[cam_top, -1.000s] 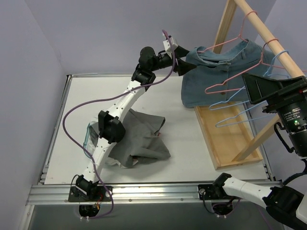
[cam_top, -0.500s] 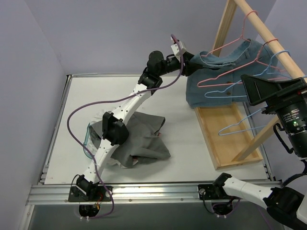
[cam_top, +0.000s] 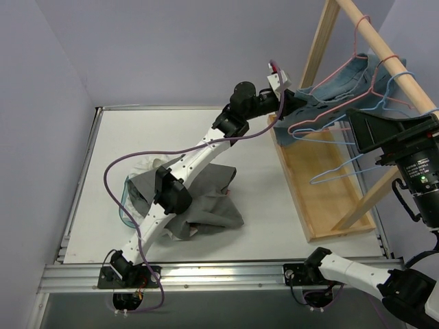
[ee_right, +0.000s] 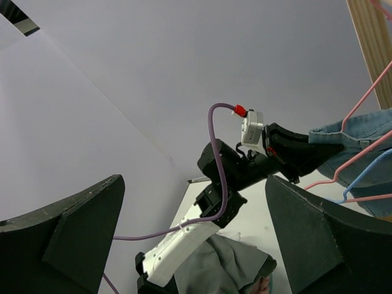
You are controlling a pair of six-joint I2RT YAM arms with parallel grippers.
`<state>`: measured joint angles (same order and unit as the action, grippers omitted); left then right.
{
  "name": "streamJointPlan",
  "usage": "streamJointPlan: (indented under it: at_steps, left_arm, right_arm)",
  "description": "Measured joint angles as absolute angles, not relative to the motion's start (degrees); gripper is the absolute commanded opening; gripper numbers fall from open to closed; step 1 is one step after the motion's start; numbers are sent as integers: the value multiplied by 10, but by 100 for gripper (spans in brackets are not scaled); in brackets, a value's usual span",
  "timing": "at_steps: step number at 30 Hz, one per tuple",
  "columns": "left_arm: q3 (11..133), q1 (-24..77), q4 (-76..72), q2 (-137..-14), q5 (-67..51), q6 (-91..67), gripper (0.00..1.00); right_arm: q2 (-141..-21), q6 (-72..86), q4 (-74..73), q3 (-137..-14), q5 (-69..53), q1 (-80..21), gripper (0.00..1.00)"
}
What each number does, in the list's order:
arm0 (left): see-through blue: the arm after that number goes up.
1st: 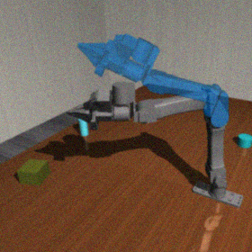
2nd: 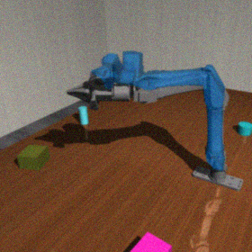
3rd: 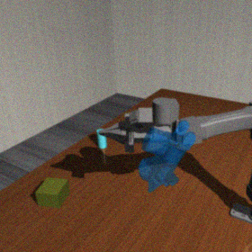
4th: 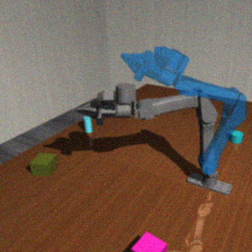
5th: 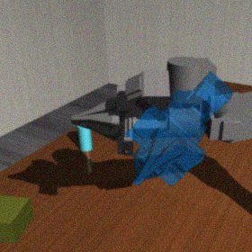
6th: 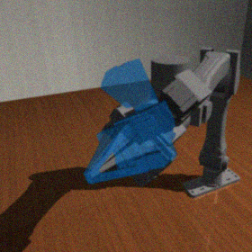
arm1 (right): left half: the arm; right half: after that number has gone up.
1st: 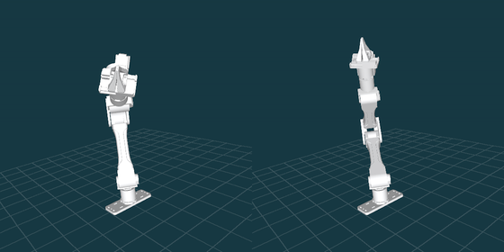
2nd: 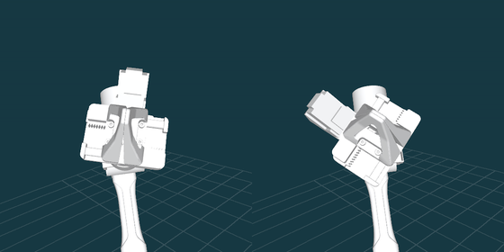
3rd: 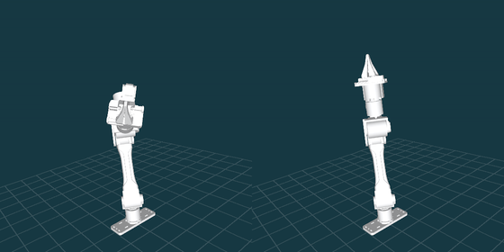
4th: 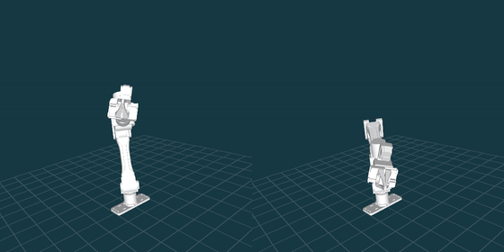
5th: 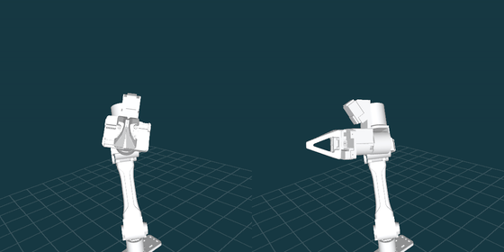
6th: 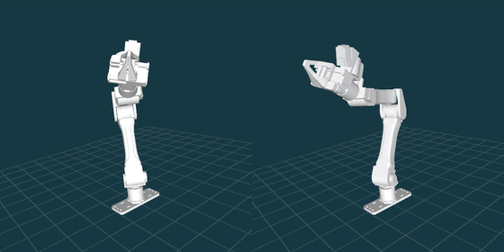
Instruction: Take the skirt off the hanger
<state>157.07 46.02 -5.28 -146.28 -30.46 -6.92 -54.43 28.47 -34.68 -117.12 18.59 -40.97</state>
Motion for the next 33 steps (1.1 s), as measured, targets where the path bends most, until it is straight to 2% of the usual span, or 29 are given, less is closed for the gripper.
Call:
streamJointPlan:
  at_steps: [23,29,33]
  left_arm:
    - [1518,414,-117,-1385,-334,-258,2]
    - [1468,408,-126,-1335,-350,-269,2]
    - [1383,405,-135,-1267,-352,-268,2]
  right_arm:
    - [-531,282,-351,-1173,202,-410,96]
    - [-531,281,-352,-1176,207,-410,96]
    - [-536,280,-361,-1180,213,-410,97]
